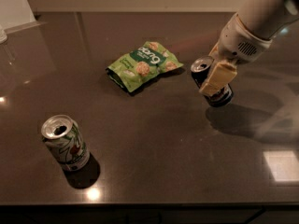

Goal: Knock pepsi can over

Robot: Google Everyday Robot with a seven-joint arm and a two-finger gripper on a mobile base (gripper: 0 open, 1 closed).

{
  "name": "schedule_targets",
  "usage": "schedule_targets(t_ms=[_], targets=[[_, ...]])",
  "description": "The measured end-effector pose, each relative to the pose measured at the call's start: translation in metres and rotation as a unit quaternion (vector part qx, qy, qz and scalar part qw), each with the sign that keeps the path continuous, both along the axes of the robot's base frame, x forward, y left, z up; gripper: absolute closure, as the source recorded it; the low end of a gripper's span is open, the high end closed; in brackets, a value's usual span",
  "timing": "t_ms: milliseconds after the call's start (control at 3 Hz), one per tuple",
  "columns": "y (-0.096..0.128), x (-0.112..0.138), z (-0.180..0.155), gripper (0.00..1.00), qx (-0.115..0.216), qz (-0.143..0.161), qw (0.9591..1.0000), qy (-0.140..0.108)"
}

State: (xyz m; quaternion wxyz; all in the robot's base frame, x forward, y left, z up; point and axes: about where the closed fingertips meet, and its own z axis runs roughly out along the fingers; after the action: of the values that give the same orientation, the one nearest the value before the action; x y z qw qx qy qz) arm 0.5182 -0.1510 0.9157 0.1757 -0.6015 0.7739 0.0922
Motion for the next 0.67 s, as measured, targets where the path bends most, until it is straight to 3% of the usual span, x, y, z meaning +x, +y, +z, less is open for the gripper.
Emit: schedule_targets(t_ms=[333, 667], targets=[[0.002, -0.002, -0.014, 1.00, -0.039, 0.020, 0.9988, 0.020], [0.006, -0.004, -0.028, 0.82, -0.081, 0.041, 0.9952, 0.034]])
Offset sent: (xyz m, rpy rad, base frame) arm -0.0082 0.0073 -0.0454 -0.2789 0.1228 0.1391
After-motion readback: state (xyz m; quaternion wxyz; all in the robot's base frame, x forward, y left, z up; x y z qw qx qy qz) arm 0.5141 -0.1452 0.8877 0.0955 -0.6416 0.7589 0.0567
